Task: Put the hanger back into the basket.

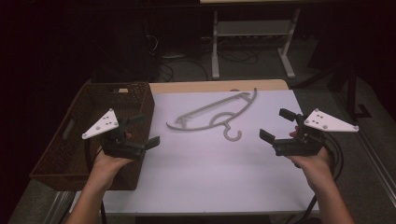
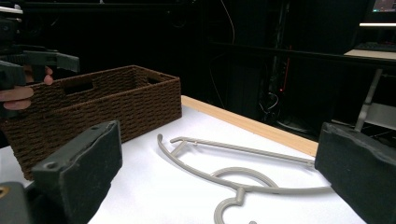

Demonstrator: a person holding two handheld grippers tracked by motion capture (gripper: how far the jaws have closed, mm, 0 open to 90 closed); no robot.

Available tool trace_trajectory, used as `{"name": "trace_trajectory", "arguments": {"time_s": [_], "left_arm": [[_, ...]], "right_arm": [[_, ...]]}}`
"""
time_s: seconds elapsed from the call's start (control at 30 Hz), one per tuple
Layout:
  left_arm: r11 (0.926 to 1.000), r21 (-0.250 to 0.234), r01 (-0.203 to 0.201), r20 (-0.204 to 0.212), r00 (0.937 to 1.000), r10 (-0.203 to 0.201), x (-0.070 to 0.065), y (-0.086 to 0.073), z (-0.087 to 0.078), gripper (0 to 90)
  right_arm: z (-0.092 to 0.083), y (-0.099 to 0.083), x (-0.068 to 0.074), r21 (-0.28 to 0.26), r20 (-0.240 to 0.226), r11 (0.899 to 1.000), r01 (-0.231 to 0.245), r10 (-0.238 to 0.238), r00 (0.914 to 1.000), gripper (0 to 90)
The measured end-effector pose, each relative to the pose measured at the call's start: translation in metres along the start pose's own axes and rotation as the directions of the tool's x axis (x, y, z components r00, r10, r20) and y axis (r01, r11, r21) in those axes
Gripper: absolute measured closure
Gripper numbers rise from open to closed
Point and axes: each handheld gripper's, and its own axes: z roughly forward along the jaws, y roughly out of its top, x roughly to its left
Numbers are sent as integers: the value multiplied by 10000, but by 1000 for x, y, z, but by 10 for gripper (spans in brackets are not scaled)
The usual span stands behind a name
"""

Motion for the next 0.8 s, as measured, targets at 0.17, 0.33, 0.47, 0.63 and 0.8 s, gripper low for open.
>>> {"name": "trace_trajectory", "arguments": {"time_s": [0.17,0.33,0.47,0.63,0.8], "left_arm": [[9998,193,-111,-23,9999,112,-2,0,2,0],[9978,631,-220,98,9997,215,-9,-1,11,0],[9953,917,-325,192,9993,309,-12,-1,19,0],[9914,1217,-483,263,9986,454,-15,0,28,0],[9808,1774,-807,380,9965,751,-21,2,47,0]], "right_arm": [[0,-1,1,80,1,9999,84,-84,10000,2],[3,-6,1,358,21,9993,149,-149,9999,2],[6,-13,2,680,57,9974,218,-223,9997,2],[8,-24,3,1076,84,9940,186,-196,9998,2],[12,-37,4,1540,87,9880,111,-126,9999,2]]}}
